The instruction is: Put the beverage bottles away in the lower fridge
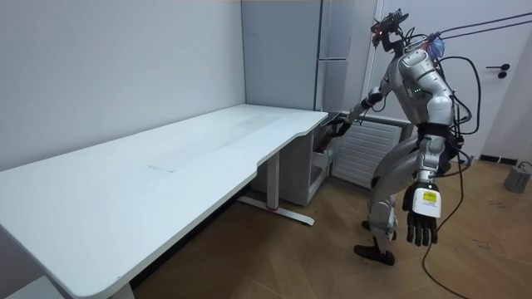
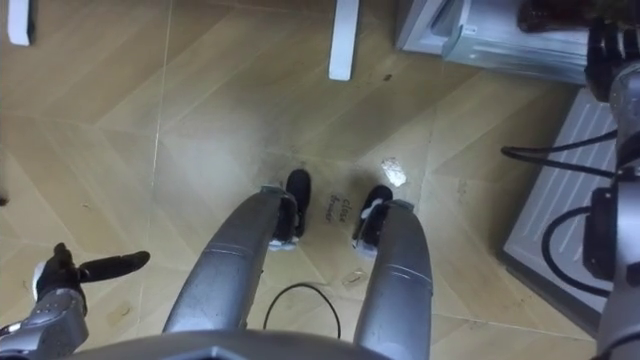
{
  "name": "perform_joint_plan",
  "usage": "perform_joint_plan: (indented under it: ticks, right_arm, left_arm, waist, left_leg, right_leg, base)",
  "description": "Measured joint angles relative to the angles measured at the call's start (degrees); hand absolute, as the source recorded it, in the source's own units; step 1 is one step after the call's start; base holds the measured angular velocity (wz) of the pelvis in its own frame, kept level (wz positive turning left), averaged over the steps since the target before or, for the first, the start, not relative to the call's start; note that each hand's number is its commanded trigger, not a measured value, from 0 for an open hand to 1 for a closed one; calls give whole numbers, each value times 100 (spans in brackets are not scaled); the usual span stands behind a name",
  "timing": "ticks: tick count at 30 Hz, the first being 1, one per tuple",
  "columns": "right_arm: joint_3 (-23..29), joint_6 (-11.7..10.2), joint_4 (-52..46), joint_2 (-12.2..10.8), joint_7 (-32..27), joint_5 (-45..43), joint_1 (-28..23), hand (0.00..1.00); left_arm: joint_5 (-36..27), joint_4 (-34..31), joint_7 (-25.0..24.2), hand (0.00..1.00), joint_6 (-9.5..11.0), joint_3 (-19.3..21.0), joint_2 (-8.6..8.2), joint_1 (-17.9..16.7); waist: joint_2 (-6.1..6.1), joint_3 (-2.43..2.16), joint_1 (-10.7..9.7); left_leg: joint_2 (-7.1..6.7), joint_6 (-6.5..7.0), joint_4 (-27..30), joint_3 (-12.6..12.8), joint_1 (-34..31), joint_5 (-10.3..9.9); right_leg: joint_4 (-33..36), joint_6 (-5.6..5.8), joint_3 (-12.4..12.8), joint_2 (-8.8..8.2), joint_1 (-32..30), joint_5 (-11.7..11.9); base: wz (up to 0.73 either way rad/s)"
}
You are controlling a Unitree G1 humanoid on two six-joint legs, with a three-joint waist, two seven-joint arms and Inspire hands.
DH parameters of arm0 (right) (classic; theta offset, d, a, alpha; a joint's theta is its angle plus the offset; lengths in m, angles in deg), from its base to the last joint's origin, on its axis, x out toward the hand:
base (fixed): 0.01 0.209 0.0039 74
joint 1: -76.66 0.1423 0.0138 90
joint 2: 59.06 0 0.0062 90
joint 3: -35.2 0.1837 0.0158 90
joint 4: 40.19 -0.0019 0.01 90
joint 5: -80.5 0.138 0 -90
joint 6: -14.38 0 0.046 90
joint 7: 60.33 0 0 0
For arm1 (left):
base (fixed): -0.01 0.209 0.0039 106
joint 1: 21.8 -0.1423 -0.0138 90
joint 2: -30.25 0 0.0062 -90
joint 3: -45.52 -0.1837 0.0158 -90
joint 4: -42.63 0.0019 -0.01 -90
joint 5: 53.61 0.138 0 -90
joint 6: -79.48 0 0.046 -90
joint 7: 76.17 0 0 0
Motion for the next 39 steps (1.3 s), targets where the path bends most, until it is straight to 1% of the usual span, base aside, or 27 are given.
perform_joint_plan:
  ticks: [3,5,11,13,18,19,22,29,33,35,36,38,39]
  right_arm:
    - [-29,-15,1,28,22,-61,-39,0]
    - [-183,-17,7,32,47,-86,-39,0]
    - [-396,-16,37,32,194,-86,-50,0]
    - [-404,-15,71,31,236,-86,-52,0]
    - [-462,10,218,31,360,-168,-56,0]
    - [-464,10,219,31,392,-211,-78,0]
    - [-518,14,219,30,436,-324,-136,0]
    - [-571,15,219,30,509,-462,-229,0]
    - [-577,18,221,29,555,-634,-387,0]
    - [-574,21,183,29,708,-659,-589,0]
    - [-573,21,172,29,731,-660,-606,0]
    - [-569,20,124,29,752,-681,-650,0]
    - [-550,16,-76,29,757,-721,-772,0]
  left_arm:
    - [-5,-6,-11,0,3,-3,1,-5]
    - [-6,-5,-38,0,2,-9,12,-8]
    - [-5,-13,-225,0,-5,-10,52,-163]
    - [-5,-16,-261,0,-45,-10,56,-191]
    - [2,-18,-412,0,-51,-11,79,-191]
    - [-1,-14,-466,0,-52,-9,81,-191]
    - [-1,-3,-518,0,-51,-5,84,-191]
    - [2,0,-731,0,-46,-1,88,-190]
    - [2,0,-808,0,-68,9,87,-187]
    - [4,2,-894,0,-105,10,80,-205]
    - [4,2,-900,0,-117,9,78,-215]
    - [2,13,-904,0,-162,13,78,-230]
    - [3,25,-911,0,-175,23,78,-224]
  waist:
    - [-4,-2,4]
    - [-8,-1,1]
    - [-35,1,-18]
    - [-57,3,-18]
    - [-139,10,-2]
    - [-139,11,-5]
    - [-139,11,20]
    - [-133,12,44]
    - [-127,14,98]
    - [-129,15,168]
    - [-128,14,166]
    - [-126,13,139]
    - [-125,12,116]
  left_leg:
    - [-3,0,-25,4,109,-1]
    - [-2,2,-55,28,149,0]
    - [1,-3,-134,60,240,6]
    - [9,-5,-148,60,239,15]
    - [21,-6,-168,50,239,14]
    - [64,-6,-157,53,242,12]
    - [104,-4,-167,40,313,0]
    - [112,2,-161,25,405,-16]
    - [110,-3,-228,25,629,-24]
    - [190,-15,-311,87,800,-35]
    - [199,-40,-340,92,828,-48]
    - [226,-44,-364,114,871,-51]
    - [243,-40,-365,112,887,-48]
  right_leg:
    - [-20,7,3,1,107,-2]
    - [-29,14,25,3,123,-2]
    - [-89,-3,25,9,187,17]
    - [-107,-12,17,11,189,23]
    - [-153,-4,22,44,202,32]
    - [-191,0,14,70,225,50]
    - [-292,-20,-58,90,345,81]
    - [-317,-14,-89,87,458,83]
    - [-360,-13,-89,89,673,69]
    - [-513,30,-20,196,833,98]
    - [-550,48,-6,218,854,113]
    - [-597,64,25,254,890,133]
    - [-628,45,44,293,911,162]
  base:
    - [0]
    - [-2]
    - [-1]
    - [0]
    - [0]
    - [-5]
    - [-6]
    - [0]
    - [-2]
    - [-18]
    - [-20]
    - [-12]
    - [-8]
